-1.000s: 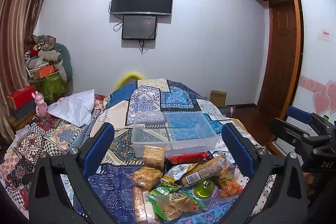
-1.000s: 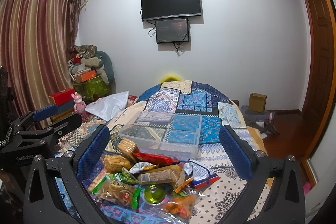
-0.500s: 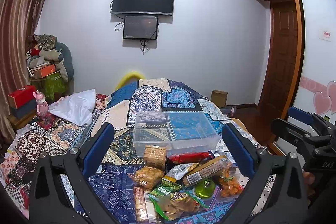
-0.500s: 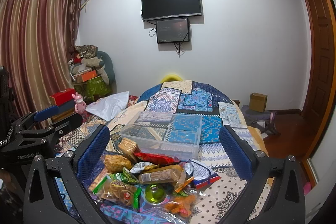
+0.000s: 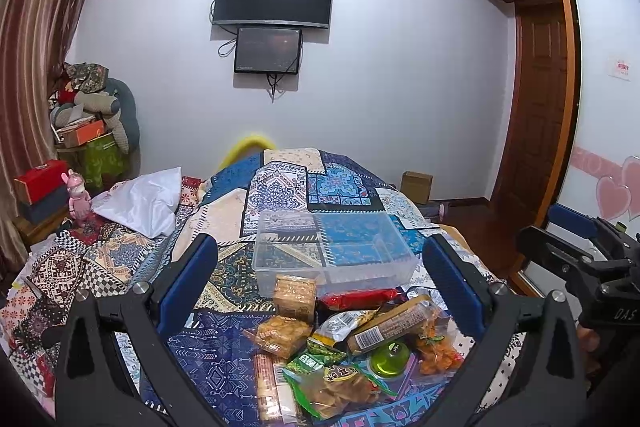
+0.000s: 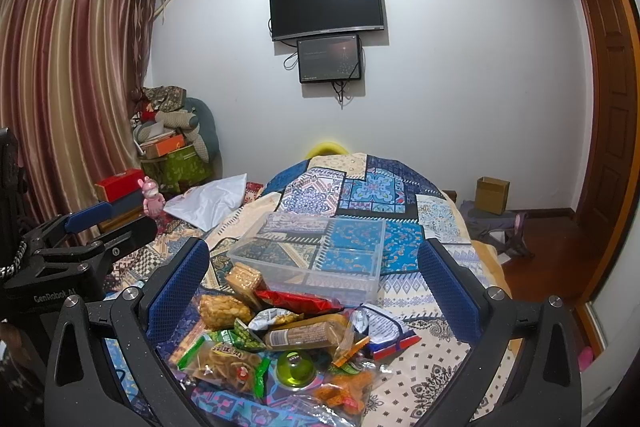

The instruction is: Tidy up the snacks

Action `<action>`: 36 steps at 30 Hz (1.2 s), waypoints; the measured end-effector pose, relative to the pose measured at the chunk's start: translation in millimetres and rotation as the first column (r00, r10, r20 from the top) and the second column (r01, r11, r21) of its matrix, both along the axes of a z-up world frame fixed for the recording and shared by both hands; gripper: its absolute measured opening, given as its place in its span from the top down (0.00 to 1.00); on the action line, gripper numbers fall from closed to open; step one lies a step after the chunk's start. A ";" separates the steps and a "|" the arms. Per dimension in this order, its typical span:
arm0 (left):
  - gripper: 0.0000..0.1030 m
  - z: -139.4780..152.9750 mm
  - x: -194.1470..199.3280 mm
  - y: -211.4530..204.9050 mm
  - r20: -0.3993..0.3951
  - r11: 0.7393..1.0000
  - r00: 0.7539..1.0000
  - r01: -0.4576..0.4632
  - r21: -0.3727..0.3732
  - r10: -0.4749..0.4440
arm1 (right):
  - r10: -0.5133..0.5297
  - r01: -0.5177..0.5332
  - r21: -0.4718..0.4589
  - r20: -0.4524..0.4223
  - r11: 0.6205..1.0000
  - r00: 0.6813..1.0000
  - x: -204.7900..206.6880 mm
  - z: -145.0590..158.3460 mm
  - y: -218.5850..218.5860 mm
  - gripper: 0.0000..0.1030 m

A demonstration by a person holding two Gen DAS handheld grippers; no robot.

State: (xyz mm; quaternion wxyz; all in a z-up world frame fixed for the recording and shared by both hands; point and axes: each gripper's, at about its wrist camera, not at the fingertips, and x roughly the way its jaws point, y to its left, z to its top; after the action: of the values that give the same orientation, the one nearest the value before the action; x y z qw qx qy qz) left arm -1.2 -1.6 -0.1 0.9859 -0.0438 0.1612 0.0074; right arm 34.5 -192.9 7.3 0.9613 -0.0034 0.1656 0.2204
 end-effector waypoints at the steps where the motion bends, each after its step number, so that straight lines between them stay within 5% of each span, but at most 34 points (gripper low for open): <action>1: 0.00 -0.1 0.0 0.2 0.000 1.000 1.000 0.000 0.000 0.000 | 0.000 0.000 -0.001 -0.001 1.000 1.000 0.0 0.1 0.4 0.00; 19: 0.00 -11.9 11.7 2.0 -0.032 1.000 0.999 -0.005 0.015 0.006 | -0.014 0.014 -0.005 -0.041 1.000 0.999 11.5 -10.5 -1.6 0.00; 27: 0.00 -50.7 48.6 19.9 -0.200 1.000 0.980 0.002 -0.021 -0.006 | -0.036 0.026 -0.069 -0.146 0.997 0.989 38.5 -35.5 -5.9 0.00; 36: 0.00 -111.1 83.3 35.8 -0.390 0.999 0.921 -0.031 -0.032 0.016 | -0.042 0.002 -0.127 -0.317 0.992 0.947 68.5 -81.3 -9.3 0.00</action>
State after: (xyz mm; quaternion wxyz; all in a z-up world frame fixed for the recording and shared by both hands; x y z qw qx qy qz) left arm 82.1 34.2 -111.2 0.9330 -0.0619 0.3535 0.0249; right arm 102.9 -202.2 -73.9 0.9221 -0.0263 0.3325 0.1964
